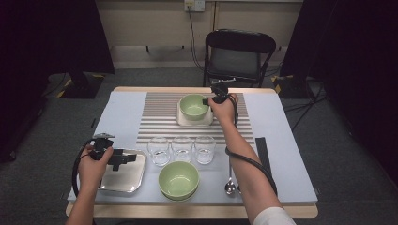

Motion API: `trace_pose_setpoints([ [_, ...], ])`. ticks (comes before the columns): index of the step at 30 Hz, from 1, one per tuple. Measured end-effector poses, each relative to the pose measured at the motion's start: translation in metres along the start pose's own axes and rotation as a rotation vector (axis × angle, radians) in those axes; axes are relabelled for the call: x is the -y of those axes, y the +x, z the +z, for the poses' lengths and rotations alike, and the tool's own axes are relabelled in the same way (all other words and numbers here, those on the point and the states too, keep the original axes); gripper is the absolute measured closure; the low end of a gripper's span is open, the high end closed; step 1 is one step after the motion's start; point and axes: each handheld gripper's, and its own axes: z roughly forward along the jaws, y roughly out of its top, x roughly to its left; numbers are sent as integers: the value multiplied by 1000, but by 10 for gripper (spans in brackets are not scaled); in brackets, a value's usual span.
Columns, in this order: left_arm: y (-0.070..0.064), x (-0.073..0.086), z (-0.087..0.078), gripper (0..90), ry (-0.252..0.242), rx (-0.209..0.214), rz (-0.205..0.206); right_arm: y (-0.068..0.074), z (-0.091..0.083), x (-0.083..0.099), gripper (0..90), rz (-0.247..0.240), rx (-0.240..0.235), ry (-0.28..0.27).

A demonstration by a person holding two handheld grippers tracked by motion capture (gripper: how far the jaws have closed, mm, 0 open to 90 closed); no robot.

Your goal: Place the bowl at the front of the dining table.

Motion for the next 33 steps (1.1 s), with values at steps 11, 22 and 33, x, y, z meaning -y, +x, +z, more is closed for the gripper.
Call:
trace_pose_setpoints([
  [11,-2,0,-2,219,-8,-3,6,-1,-13,4,489,-14,-1,-25],
  [22,-6,0,-5,218,-6,-7,16,-5,-24,7,462,-3,-16,-34],
  [33,-6,0,-6,219,-10,-14,18,-5,-31,9,400,-33,-14,-49],
])
